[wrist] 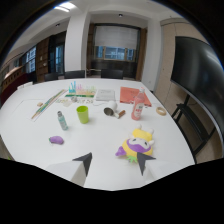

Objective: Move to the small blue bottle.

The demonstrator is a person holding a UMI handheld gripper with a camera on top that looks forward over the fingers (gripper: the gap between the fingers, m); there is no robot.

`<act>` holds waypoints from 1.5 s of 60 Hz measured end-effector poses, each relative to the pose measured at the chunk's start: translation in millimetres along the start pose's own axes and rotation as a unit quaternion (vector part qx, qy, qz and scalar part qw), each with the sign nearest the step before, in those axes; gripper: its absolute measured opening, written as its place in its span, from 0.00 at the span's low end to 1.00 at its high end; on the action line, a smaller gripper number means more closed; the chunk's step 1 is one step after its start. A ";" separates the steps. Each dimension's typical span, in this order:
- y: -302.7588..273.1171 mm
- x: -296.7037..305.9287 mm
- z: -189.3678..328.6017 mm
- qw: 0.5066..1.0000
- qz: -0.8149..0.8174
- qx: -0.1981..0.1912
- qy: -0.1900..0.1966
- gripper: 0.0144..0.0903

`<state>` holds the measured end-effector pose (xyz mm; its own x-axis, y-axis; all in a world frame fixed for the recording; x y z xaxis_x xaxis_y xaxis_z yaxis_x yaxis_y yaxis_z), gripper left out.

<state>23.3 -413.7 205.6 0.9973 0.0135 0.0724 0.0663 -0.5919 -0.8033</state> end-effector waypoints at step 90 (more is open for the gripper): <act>-30.3 -300.2 225.2 0.999 -0.002 -0.045 -0.026 0.94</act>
<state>-270.9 -218.3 75.0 0.9974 0.0570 0.0436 0.0705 -0.6623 -0.7460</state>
